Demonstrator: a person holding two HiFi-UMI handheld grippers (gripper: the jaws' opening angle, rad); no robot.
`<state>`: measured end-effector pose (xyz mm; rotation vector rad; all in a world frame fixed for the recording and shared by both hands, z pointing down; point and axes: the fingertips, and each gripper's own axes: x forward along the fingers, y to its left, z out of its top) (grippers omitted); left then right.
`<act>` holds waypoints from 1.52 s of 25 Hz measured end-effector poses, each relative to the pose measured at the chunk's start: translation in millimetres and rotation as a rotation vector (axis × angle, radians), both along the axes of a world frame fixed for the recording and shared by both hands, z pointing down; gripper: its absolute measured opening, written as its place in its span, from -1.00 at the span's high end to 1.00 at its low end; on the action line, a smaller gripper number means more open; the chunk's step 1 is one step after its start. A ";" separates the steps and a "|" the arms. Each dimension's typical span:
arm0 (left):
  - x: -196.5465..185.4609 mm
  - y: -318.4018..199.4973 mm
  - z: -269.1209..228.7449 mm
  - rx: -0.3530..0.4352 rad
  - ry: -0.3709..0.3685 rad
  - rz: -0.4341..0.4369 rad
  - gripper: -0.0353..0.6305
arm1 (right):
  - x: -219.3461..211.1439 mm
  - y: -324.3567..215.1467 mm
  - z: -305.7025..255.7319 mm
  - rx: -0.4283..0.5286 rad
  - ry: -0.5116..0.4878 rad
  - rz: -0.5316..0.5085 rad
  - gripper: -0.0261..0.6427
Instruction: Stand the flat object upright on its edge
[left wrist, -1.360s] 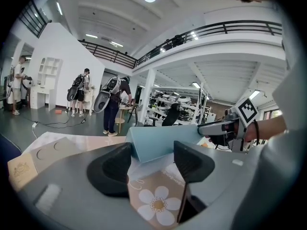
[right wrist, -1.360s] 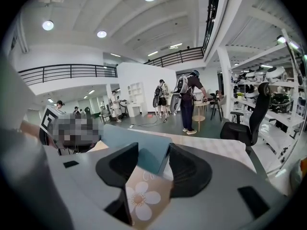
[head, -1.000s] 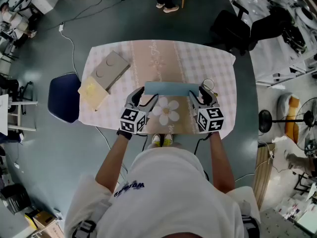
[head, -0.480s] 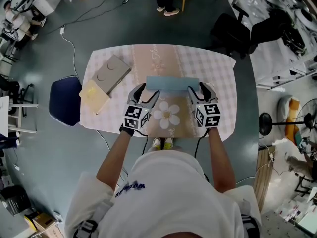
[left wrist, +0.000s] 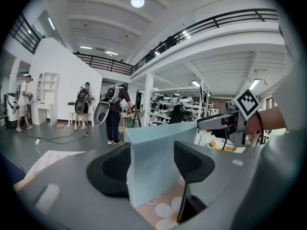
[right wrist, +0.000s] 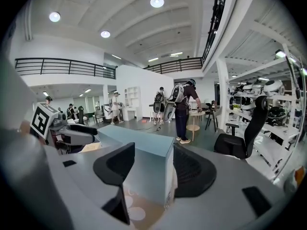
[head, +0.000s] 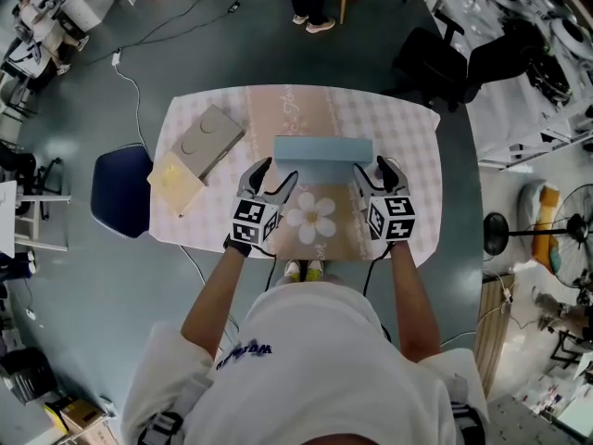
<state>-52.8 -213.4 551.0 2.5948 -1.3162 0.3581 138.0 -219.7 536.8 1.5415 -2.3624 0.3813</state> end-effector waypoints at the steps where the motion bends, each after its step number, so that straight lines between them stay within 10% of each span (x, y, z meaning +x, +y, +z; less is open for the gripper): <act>1: 0.0 0.5 0.1 0.001 0.001 0.000 0.05 | -0.4 0.9 0.5 0.000 0.000 0.000 0.16; 23: -28.4 38.1 -77.8 0.180 -0.009 -0.073 0.06 | 26.8 53.1 -62.0 0.136 -0.020 0.082 0.21; 38: -35.1 34.4 -95.7 0.229 0.013 -0.095 0.29 | 33.5 59.3 -106.2 0.263 -0.037 0.117 0.58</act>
